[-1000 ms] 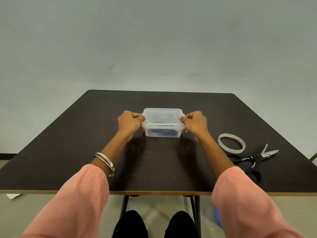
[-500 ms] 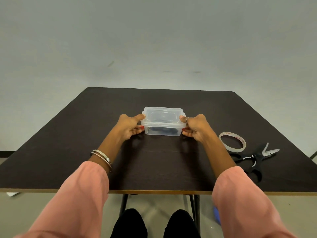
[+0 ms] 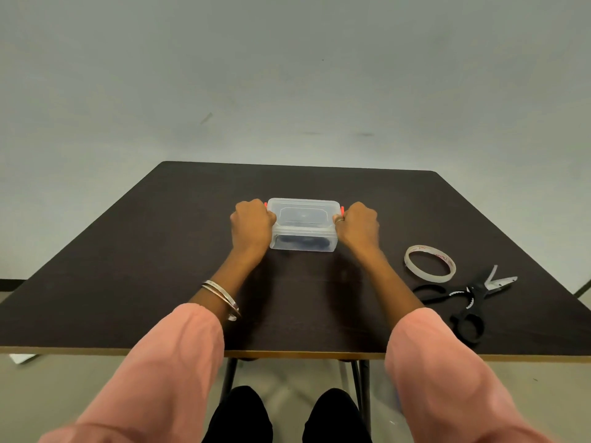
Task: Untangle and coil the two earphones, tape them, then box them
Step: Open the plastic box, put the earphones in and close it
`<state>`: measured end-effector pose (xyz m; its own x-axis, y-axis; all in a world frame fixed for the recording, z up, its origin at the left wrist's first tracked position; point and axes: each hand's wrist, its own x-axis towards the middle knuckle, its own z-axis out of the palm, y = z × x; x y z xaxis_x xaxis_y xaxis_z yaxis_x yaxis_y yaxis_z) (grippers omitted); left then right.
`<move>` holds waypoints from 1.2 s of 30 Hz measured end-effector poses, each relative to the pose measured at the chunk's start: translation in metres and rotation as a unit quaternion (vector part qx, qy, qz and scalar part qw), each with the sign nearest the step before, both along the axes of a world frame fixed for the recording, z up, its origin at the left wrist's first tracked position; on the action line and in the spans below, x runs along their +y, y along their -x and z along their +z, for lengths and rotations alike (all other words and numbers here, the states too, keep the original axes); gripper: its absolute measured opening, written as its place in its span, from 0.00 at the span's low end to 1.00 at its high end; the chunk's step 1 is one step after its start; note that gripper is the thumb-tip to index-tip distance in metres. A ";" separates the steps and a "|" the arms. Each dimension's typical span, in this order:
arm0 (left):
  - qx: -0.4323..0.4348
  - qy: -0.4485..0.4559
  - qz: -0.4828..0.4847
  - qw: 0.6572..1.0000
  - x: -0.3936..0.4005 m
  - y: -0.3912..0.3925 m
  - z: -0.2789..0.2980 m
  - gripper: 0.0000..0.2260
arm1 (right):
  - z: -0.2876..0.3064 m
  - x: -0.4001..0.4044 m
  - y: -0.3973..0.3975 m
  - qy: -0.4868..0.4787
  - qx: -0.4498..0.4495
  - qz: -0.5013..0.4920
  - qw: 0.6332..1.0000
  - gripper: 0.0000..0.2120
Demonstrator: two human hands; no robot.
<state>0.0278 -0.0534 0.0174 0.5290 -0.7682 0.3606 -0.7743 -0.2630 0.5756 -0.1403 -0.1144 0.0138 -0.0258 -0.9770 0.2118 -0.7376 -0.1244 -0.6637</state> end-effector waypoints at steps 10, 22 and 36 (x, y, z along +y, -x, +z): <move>0.340 0.084 -0.022 0.936 -0.002 0.008 0.003 0.11 | 0.009 -0.004 0.033 -0.084 -0.259 0.021 0.962 0.04; 0.601 0.005 -0.266 0.754 -0.050 0.152 0.045 0.15 | 0.049 -0.048 0.188 0.010 -0.298 -0.129 0.946 0.06; 0.572 -0.081 -0.309 0.755 -0.092 0.216 0.017 0.14 | 0.012 -0.081 0.253 -0.026 -0.267 -0.177 0.947 0.12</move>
<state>-0.1885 -0.1450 0.0348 -0.0545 -0.9809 -0.1865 0.2029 -0.1937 0.9598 -0.3932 -0.1949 0.0256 -0.4432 -0.8960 0.0272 -0.2841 0.1116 -0.9523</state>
